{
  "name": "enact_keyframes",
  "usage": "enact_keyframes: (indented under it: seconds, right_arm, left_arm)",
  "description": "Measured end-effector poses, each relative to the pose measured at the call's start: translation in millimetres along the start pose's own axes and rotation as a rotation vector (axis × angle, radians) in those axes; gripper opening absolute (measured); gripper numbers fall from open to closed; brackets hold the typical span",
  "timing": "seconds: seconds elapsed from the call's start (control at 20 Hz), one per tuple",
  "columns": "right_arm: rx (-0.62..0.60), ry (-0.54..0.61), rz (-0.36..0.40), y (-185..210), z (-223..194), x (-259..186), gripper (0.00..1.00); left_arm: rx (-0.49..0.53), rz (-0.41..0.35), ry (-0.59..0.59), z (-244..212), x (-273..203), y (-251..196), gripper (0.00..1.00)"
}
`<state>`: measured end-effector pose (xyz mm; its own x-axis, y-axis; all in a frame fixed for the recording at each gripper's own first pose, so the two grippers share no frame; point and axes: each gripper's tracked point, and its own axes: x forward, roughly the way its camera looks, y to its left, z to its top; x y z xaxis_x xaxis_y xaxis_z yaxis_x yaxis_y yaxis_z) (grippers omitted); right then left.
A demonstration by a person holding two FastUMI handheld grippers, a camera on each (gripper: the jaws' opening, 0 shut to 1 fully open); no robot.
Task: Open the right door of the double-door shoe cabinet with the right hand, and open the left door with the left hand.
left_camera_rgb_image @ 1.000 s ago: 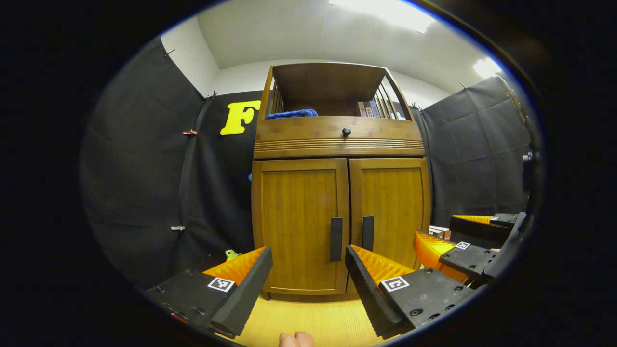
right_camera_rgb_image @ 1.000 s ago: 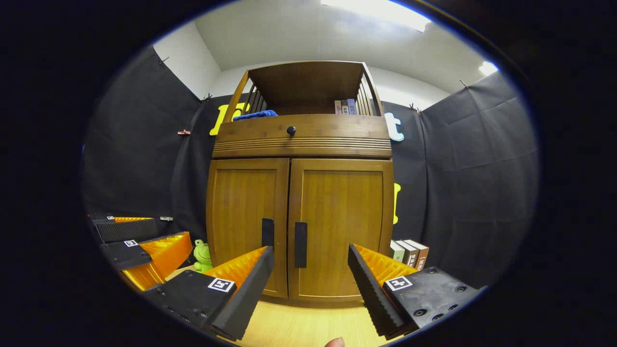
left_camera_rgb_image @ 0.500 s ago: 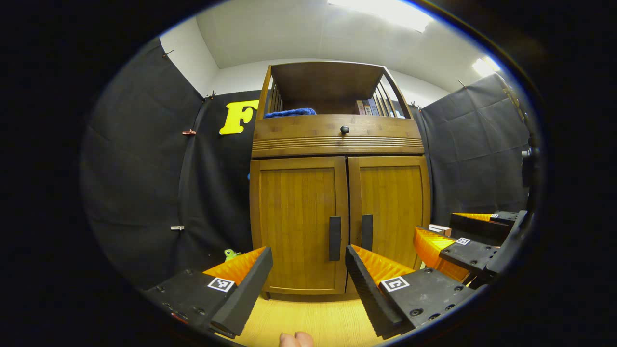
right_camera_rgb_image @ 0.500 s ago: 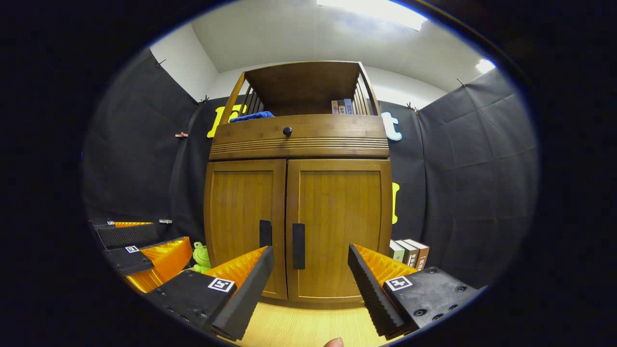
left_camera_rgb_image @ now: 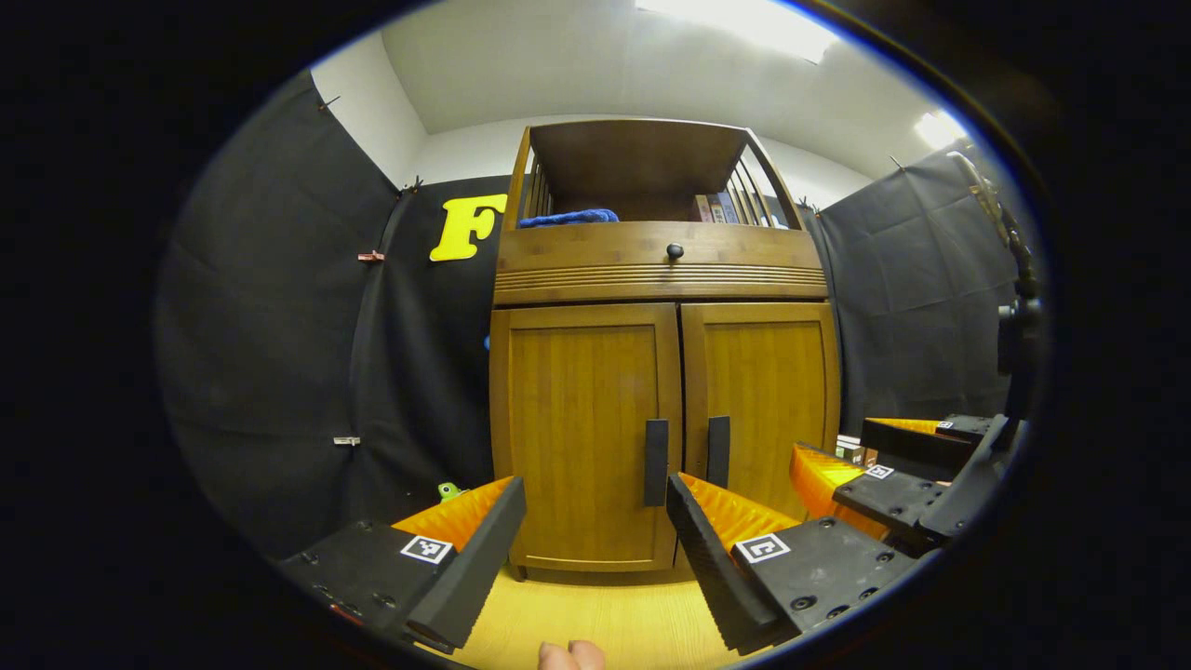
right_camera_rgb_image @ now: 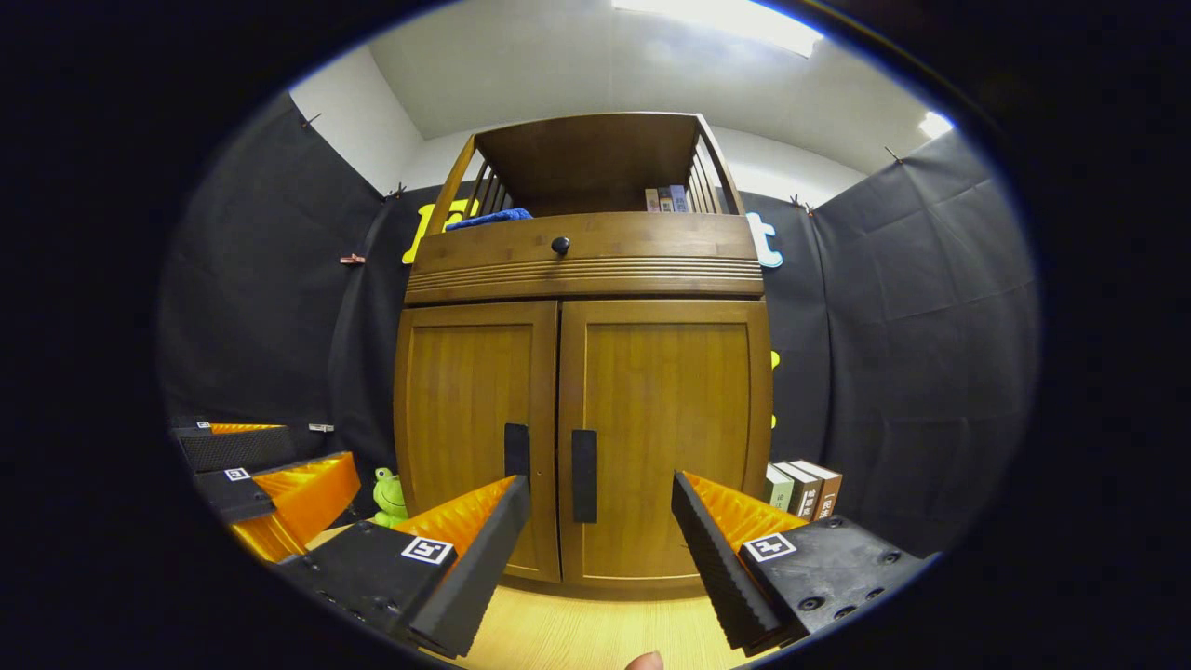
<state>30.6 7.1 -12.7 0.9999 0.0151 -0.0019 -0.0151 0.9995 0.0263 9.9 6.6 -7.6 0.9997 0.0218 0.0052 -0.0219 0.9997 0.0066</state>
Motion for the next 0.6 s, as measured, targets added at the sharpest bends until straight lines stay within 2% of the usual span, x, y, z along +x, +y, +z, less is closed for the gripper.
enact_keyframes:
  seconds: [0.3,0.45,0.6]
  right_arm:
    - [0.026,0.046,0.011,12,-31,68,0.99]
    - [0.011,0.06,0.022,17,-48,99,0.95]
    - [0.011,0.064,0.017,16,-62,128,0.97]
  left_arm:
    - [-0.006,0.021,0.006,-8,9,11,0.95]
    - [-0.008,0.022,0.004,-11,14,12,0.95]
    - [-0.007,0.026,0.006,-14,21,14,0.95]
